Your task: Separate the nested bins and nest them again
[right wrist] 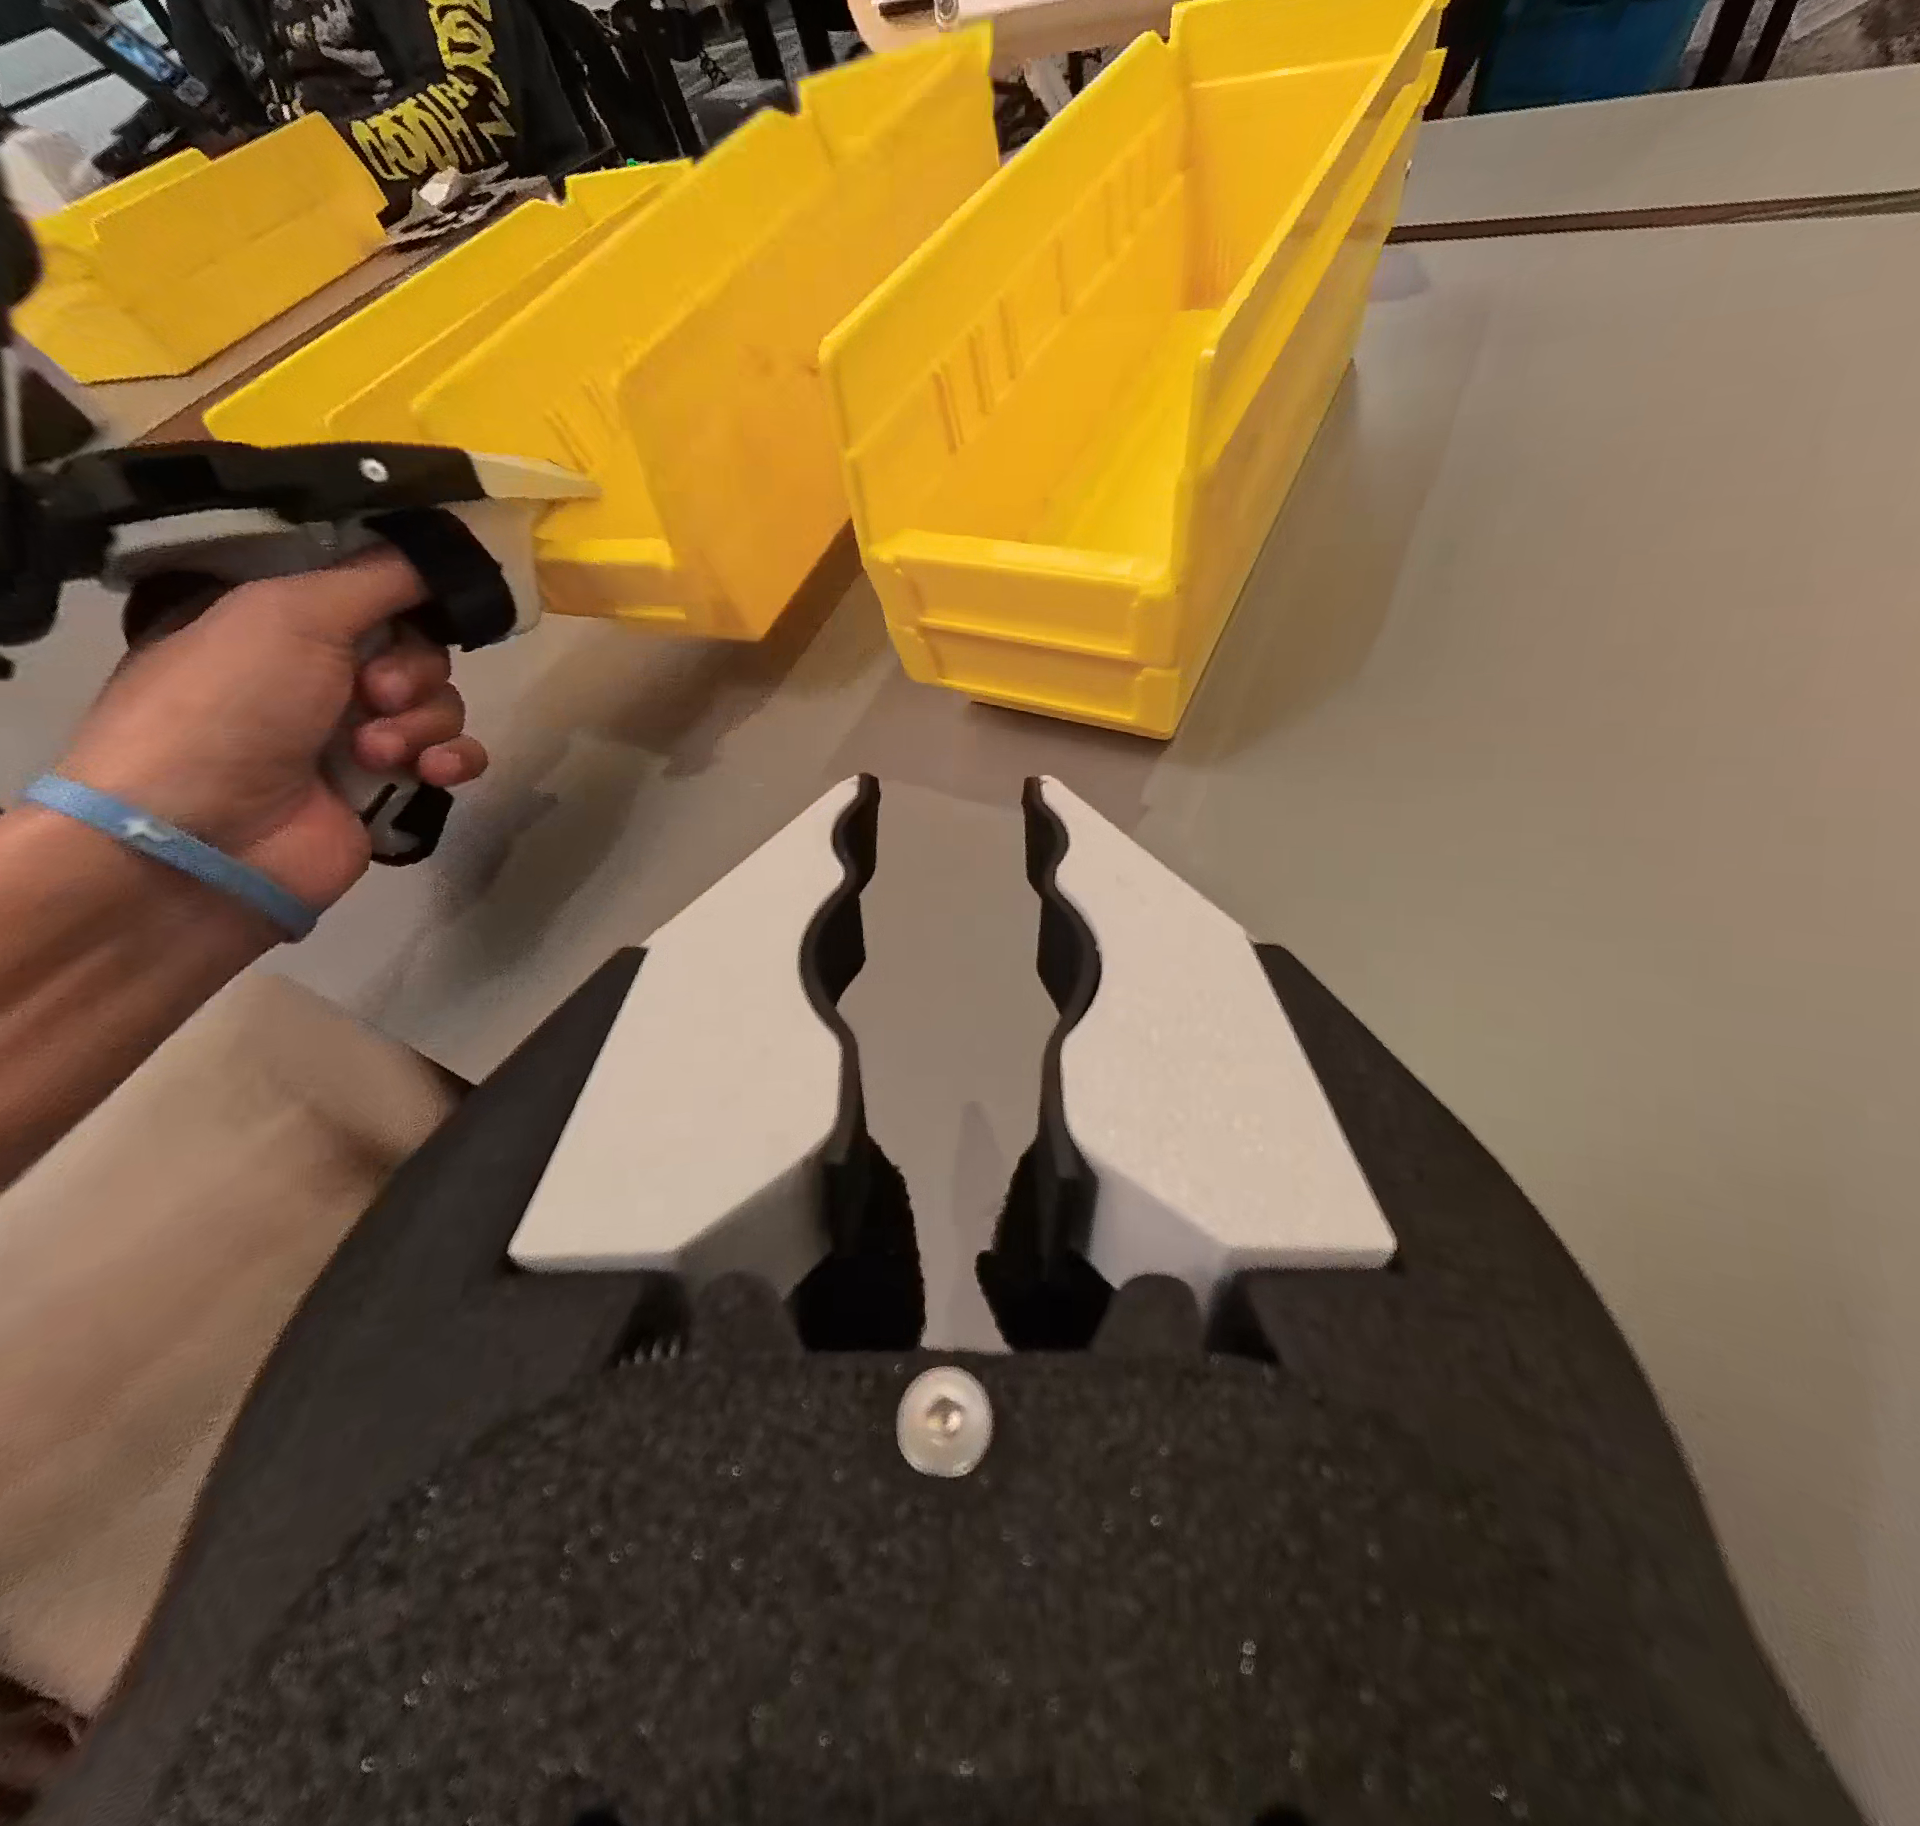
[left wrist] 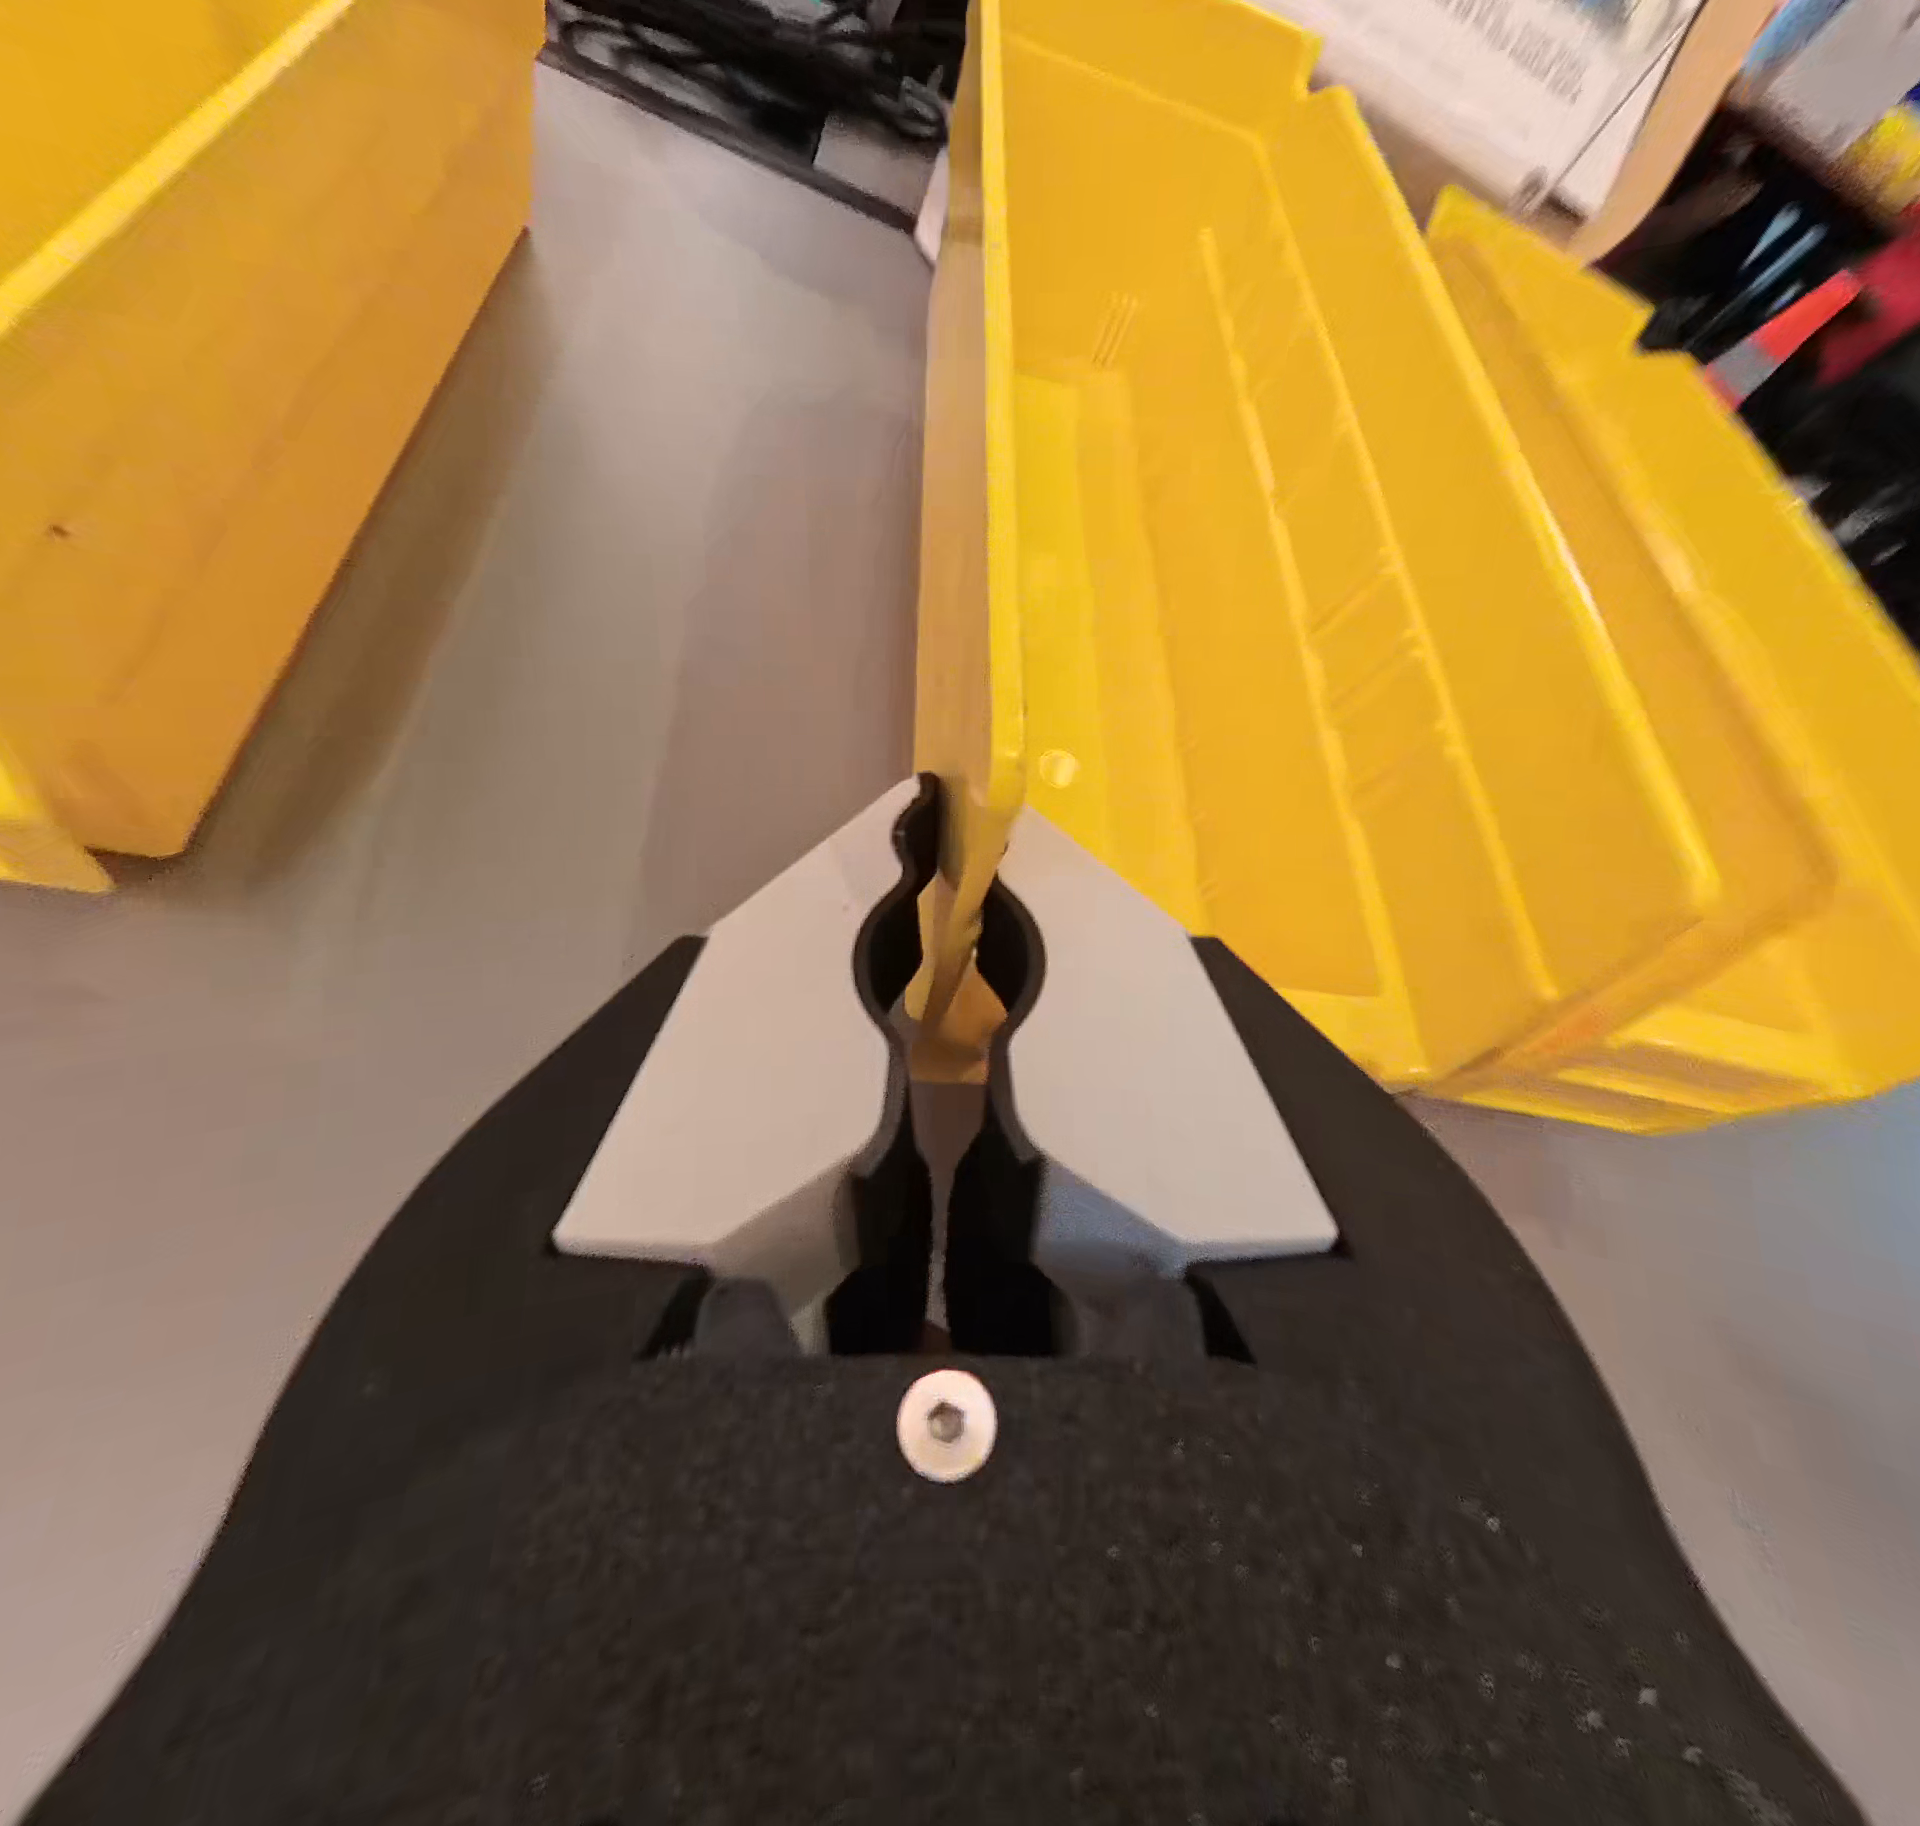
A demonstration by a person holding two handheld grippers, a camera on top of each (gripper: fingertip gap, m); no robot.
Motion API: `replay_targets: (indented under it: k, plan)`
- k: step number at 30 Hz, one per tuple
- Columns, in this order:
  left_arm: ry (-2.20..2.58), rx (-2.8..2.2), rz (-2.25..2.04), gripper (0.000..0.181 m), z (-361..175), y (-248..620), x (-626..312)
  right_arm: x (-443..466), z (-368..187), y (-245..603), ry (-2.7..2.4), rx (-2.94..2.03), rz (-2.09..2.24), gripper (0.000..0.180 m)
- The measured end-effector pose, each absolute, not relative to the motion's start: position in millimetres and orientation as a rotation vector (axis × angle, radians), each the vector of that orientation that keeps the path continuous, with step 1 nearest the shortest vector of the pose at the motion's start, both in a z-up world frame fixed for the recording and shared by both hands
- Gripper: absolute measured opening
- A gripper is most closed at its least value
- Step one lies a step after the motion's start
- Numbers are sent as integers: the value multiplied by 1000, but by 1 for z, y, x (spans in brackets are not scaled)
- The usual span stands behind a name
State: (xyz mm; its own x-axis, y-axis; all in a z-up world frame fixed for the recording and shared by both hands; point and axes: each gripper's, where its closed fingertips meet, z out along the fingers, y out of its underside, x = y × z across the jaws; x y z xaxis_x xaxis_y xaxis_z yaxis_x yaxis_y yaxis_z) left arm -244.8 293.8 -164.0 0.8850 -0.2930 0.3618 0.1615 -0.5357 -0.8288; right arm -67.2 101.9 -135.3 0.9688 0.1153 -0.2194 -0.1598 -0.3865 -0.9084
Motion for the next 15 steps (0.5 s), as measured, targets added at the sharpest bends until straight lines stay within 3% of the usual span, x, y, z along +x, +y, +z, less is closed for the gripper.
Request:
replay_targets:
  k: [10,15]
  plan:
    - [123,-1870,-699,0,-39,264,-188,-62,-137,103,13,-1958,225,28]
    - [203,-1945,-747,0,-35,254,-131,-63,-136,103,6,-1959,208,28]
